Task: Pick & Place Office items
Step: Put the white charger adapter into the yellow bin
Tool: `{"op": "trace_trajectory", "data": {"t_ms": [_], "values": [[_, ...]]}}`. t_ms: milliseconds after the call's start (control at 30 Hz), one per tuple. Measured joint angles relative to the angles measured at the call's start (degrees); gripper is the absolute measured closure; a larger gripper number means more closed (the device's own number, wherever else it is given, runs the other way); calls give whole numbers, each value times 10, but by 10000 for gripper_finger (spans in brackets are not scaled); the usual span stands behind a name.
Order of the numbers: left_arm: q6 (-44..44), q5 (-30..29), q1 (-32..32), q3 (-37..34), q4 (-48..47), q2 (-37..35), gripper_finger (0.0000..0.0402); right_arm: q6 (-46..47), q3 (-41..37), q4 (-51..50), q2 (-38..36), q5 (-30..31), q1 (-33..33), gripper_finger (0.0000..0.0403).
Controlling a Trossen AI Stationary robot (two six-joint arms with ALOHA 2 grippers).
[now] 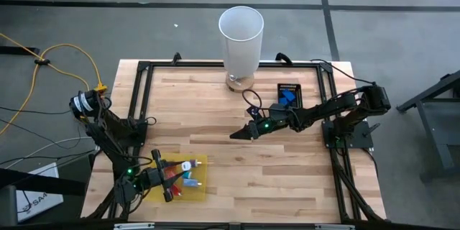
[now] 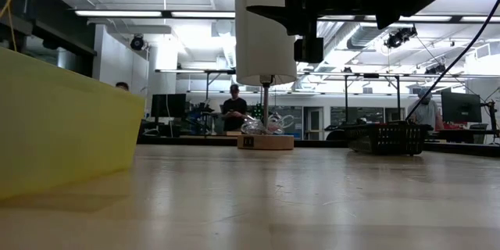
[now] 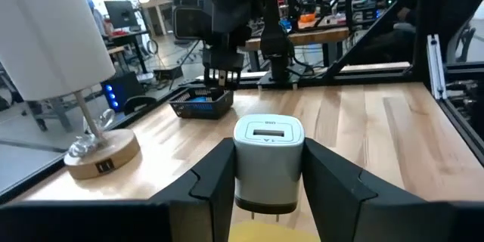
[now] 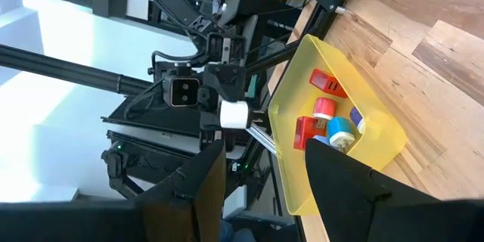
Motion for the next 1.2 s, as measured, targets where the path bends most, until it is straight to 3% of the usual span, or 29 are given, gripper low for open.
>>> {"op": "trace_trajectory", "data": {"t_ms": [400,567,700,900,1100,1200], "values": [[-86,55,18,0,0,57,275,0,0,0,0,0,0,233],[-65,73,31,0,27,54,275,0,0,-1,0,0,0,233],[32,76,37,0,106,54,275,0,0,-2,0,0,0,233],[250,81,50,0,234,54,275,0,0,-3,0,0,0,233],[474,146,53,0,346,54,275,0,0,-3,0,0,0,233],[568,151,53,0,390,53,275,0,0,-3,0,0,0,233]]}}
